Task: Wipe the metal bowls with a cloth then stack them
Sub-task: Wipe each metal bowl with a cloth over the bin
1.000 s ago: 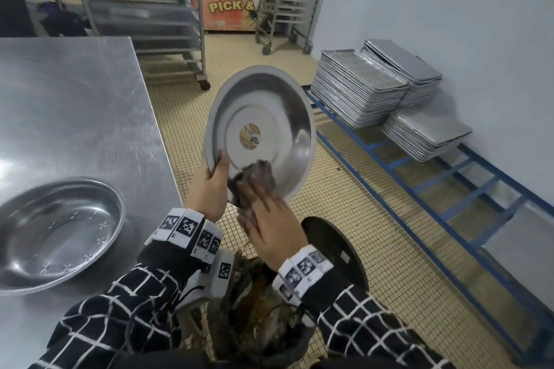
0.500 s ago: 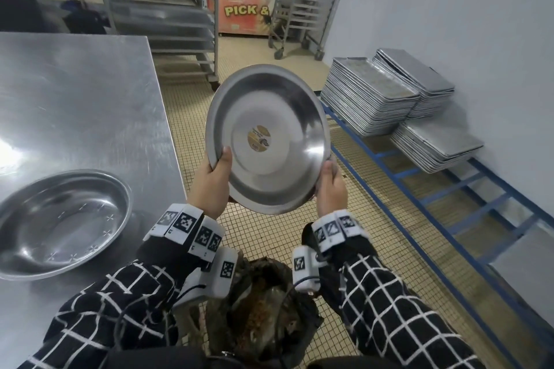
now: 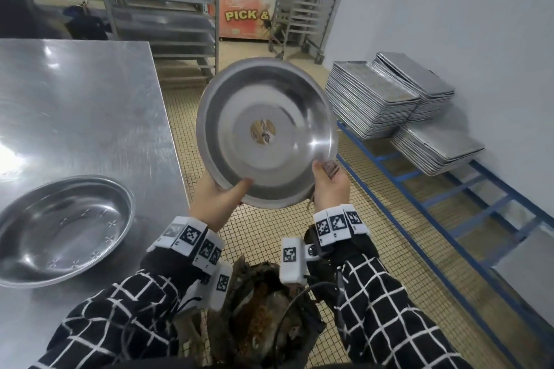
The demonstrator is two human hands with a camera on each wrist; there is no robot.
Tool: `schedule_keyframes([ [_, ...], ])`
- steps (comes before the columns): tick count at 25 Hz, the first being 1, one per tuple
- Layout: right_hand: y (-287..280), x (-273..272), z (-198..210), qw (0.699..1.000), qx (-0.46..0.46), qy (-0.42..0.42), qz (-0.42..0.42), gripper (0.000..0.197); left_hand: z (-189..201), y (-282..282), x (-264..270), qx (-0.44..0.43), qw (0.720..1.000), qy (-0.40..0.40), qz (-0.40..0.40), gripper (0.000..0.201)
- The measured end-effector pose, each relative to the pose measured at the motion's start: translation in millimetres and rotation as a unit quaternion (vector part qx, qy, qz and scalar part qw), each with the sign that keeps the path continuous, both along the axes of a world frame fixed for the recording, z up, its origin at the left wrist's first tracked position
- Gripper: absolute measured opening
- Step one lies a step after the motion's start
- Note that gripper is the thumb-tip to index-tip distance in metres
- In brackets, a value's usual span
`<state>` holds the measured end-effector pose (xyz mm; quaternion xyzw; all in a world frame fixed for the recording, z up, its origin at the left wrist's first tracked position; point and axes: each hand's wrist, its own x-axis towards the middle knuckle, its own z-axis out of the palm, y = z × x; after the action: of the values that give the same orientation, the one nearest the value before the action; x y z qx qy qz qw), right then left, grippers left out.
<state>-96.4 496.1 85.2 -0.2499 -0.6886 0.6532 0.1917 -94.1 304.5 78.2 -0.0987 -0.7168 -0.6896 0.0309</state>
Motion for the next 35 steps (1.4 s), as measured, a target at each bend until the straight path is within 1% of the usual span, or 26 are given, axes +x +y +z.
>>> schedule_keyframes([
  [2,-12,2,-2,1.0,-0.028,0.008,-0.007,0.012,2,12,8,-0.006,0.999,-0.038,-0.007,0.014],
  [4,-19,6,-4,0.999,-0.039,0.009,0.021,0.019,5,16,11,0.046,0.994,-0.101,0.015,0.018],
  [6,-18,9,-8,0.993,-0.103,-0.01,0.062,0.021,6,11,5,0.076,0.986,-0.142,0.049,0.018],
  [8,-15,13,-12,0.982,-0.173,-0.028,0.077,0.02,2,1,-5,0.057,0.983,-0.158,0.072,0.015],
  [9,-14,14,-15,0.981,-0.18,-0.038,0.065,0.02,-1,-2,-9,0.043,0.983,-0.161,0.074,0.013],
  [11,-14,16,-19,0.991,-0.117,-0.056,0.021,0.026,-3,-9,-11,0.018,0.983,-0.162,0.079,0.01],
  [12,-15,17,-18,0.996,-0.057,-0.062,0.007,0.026,-4,-11,-12,0.005,0.984,-0.159,0.08,0.009],
  [13,-19,20,-16,0.997,0.013,-0.072,0.013,0.023,-4,-13,-11,-0.011,0.986,-0.15,0.077,0.009],
  [15,-31,26,-10,0.986,0.113,-0.08,0.09,0.026,-1,-13,-10,-0.039,0.989,-0.132,0.056,0.012],
  [16,-40,27,-11,0.972,0.163,-0.075,0.15,0.03,0,-12,-10,-0.046,0.99,-0.126,0.046,0.013],
  [17,-48,28,-15,0.94,0.254,-0.062,0.218,0.035,1,-11,-11,-0.053,0.99,-0.121,0.042,0.015],
  [18,-56,29,-22,0.891,0.353,-0.045,0.282,0.044,3,-9,-11,-0.051,0.991,-0.117,0.04,0.017],
  [19,-63,30,-32,0.842,0.429,-0.029,0.327,0.051,4,-8,-12,-0.049,0.991,-0.114,0.041,0.019],
  [20,-67,31,-40,0.807,0.473,-0.009,0.352,0.055,5,-8,-12,-0.046,0.992,-0.113,0.037,0.021],
  [21,-66,30,-46,0.791,0.49,-0.002,0.366,0.057,5,-9,-13,-0.046,0.992,-0.114,0.036,0.022],
  [23,-53,25,-50,0.769,0.525,-0.02,0.364,0.059,8,-12,-15,-0.034,0.991,-0.12,0.043,0.022],
  [24,-42,21,-51,0.743,0.569,-0.043,0.35,0.065,9,-15,-17,-0.021,0.99,-0.127,0.049,0.021],
  [26,-15,5,-47,0.679,0.658,-0.114,0.306,0.078,13,-17,-18,0.004,0.989,-0.14,0.053,0.018],
  [27,-5,-2,-45,0.66,0.681,-0.147,0.282,0.081,15,-18,-18,0.01,0.989,-0.141,0.053,0.017],
  [28,0,-5,-43,0.652,0.691,-0.168,0.265,0.081,16,-17,-18,0.013,0.989,-0.139,0.051,0.017],
  [29,0,-4,-42,0.653,0.691,-0.171,0.258,0.079,15,-16,-18,0.011,0.989,-0.137,0.052,0.017],
  [30,-6,0,-42,0.664,0.679,-0.16,0.27,0.076,14,-15,-19,0.011,0.989,-0.135,0.052,0.015],
  [31,-14,5,-44,0.687,0.651,-0.136,0.292,0.074,12,-14,-20,0.009,0.99,-0.133,0.053,0.012],
  [32,-26,13,-46,0.718,0.612,-0.1,0.315,0.074,10,-13,-22,0.011,0.99,-0.13,0.055,0.011],
  [33,-39,23,-51,0.745,0.576,-0.057,0.332,0.075,8,-13,-24,0.011,0.99,-0.126,0.058,0.015],
  [35,-59,41,-59,0.78,0.536,0.003,0.323,0.07,3,-13,-27,0.018,0.991,-0.116,0.064,0.025],
])
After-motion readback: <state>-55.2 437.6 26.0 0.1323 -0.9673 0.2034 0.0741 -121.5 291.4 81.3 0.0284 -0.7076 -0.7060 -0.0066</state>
